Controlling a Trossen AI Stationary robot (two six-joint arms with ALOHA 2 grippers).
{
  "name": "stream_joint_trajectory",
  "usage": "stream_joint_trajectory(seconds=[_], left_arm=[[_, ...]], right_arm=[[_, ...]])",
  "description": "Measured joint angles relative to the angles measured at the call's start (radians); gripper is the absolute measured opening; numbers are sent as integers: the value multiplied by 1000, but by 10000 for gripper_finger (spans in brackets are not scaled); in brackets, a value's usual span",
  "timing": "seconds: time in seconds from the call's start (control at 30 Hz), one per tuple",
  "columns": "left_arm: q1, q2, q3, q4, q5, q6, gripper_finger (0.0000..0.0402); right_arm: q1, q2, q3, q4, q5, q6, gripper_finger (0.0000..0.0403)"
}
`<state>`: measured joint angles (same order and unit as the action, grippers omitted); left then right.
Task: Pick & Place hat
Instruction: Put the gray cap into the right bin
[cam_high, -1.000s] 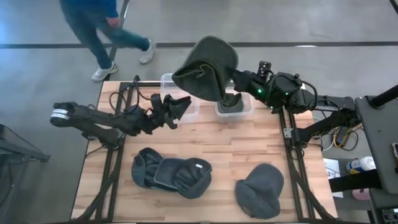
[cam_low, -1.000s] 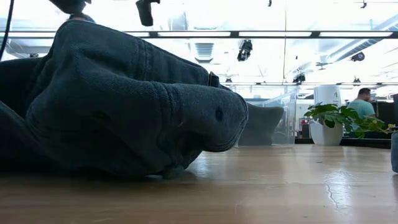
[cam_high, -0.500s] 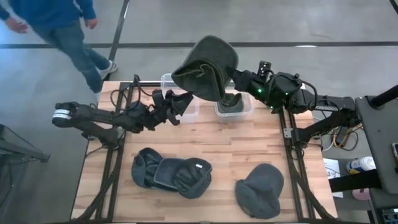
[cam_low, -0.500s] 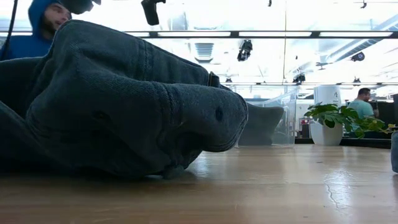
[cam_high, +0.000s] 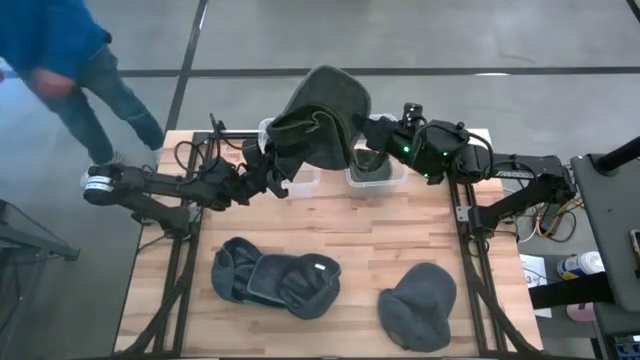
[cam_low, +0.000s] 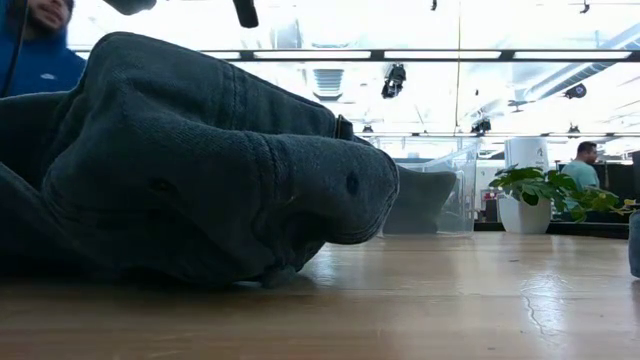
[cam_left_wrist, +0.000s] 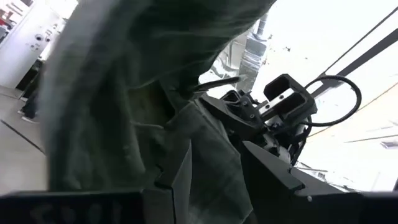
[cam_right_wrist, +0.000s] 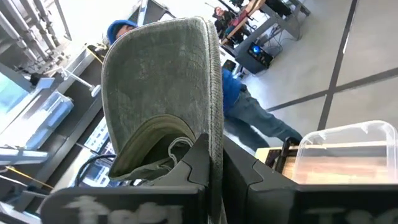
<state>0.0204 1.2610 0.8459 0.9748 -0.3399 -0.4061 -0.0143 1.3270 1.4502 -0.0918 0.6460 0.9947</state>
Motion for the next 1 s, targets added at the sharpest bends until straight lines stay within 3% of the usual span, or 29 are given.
stream_joint_trajectory(seconds=[0.13, 0.33, 0.47, 0.67, 0.87, 1.0], left_arm=[[0, 0, 0, -21, 2, -3, 100], [4, 0, 0, -26, -22, 4, 11], [6, -3, 0, -40, -61, -5, 2], [6, -48, 1, -162, -55, -15, 0], [6, -87, 1, -183, -39, -5, 0], [6, -102, 1, -236, -54, 16, 0]], right_arm=[[0, -1, 0, 2, 1, -7, 15], [1, -3, 0, -15, -10, -75, 25], [1, -10, 0, -83, -26, -95, 38], [1, -49, 0, -160, -16, -81, 70], [1, -64, 0, -170, -15, -93, 101], [0, -67, 0, -172, -22, -113, 95]])
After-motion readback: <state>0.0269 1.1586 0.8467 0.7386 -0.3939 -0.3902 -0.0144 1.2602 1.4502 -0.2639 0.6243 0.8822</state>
